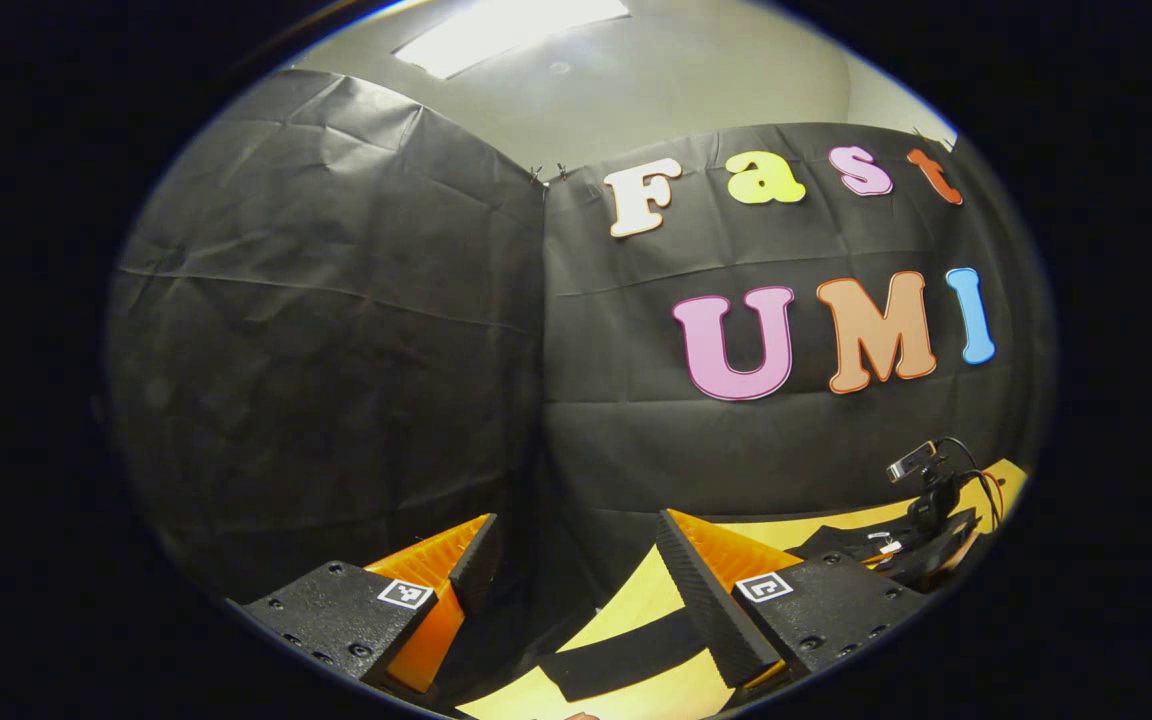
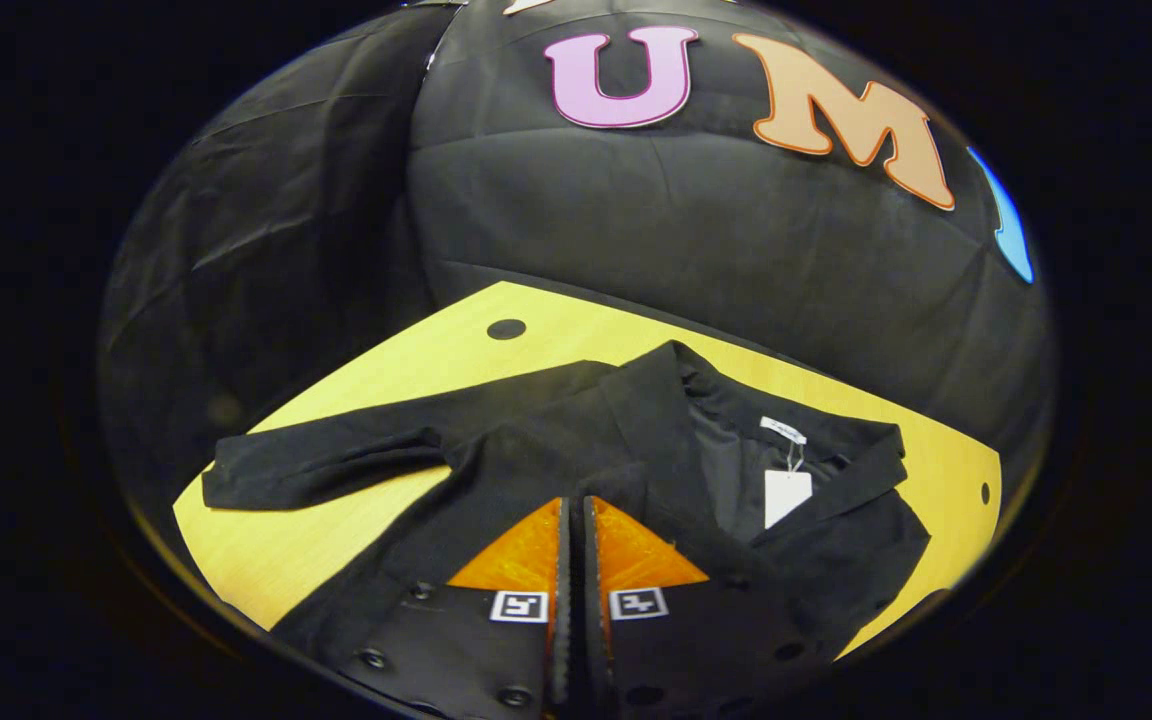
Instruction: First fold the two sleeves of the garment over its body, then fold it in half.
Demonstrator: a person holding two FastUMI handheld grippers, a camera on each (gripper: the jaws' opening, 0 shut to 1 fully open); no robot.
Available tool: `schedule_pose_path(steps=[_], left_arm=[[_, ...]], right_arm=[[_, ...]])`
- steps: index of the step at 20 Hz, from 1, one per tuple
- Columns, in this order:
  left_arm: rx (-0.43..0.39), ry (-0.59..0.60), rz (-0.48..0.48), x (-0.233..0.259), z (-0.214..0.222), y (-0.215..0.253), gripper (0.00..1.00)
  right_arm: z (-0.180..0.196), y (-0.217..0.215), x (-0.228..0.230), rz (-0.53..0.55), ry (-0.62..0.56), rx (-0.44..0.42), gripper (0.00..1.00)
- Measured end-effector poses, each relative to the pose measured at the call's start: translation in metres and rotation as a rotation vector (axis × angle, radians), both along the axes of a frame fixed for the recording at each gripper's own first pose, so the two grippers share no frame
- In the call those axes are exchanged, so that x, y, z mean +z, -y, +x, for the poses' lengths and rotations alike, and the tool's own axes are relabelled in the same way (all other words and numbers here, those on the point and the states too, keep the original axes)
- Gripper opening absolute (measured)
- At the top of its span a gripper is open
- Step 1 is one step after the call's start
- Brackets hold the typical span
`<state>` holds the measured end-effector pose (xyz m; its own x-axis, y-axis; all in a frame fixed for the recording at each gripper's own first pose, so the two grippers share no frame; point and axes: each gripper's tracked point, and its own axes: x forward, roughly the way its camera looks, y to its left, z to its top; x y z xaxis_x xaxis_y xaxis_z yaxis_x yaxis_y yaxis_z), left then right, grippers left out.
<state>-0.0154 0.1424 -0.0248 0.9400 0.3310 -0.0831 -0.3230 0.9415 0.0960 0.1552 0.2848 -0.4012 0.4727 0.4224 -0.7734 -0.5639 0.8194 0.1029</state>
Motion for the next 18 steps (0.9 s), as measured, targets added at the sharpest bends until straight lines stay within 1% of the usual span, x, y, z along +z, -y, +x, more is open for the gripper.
schedule_pose_path(steps=[1,2,4,7,9,13,15,18], left_arm=[[0.0,0.0,-0.002,-0.002,0.001,-0.002,0.94],[0.0,0.002,-0.005,-0.003,0.002,-0.003,0.94],[-0.005,0.011,-0.009,-0.004,0.005,-0.003,0.94],[-0.017,0.023,-0.023,-0.007,0.009,-0.001,0.94],[-0.023,0.022,-0.032,-0.011,0.016,0.002,0.94],[-0.06,0.029,-0.043,-0.016,0.028,0.014,0.94],[-0.088,0.029,-0.062,-0.021,0.033,0.023,0.94],[-0.139,0.012,-0.087,-0.036,0.044,0.038,0.94]], right_arm=[[0.0,-0.013,0.008,0.057,0.012,0.005,0.28],[0.004,-0.017,0.021,0.091,0.045,0.0,0.52],[0.009,-0.011,0.052,0.112,0.141,-0.027,1.0],[0.017,0.01,0.097,0.133,0.273,-0.064,0.99],[0.016,0.027,0.128,0.151,0.342,-0.093,1.0],[0.008,0.067,0.178,0.193,0.438,-0.163,1.0],[0.0,0.088,0.202,0.209,0.48,-0.202,0.99],[-0.004,0.128,0.24,0.219,0.562,-0.278,1.0]])
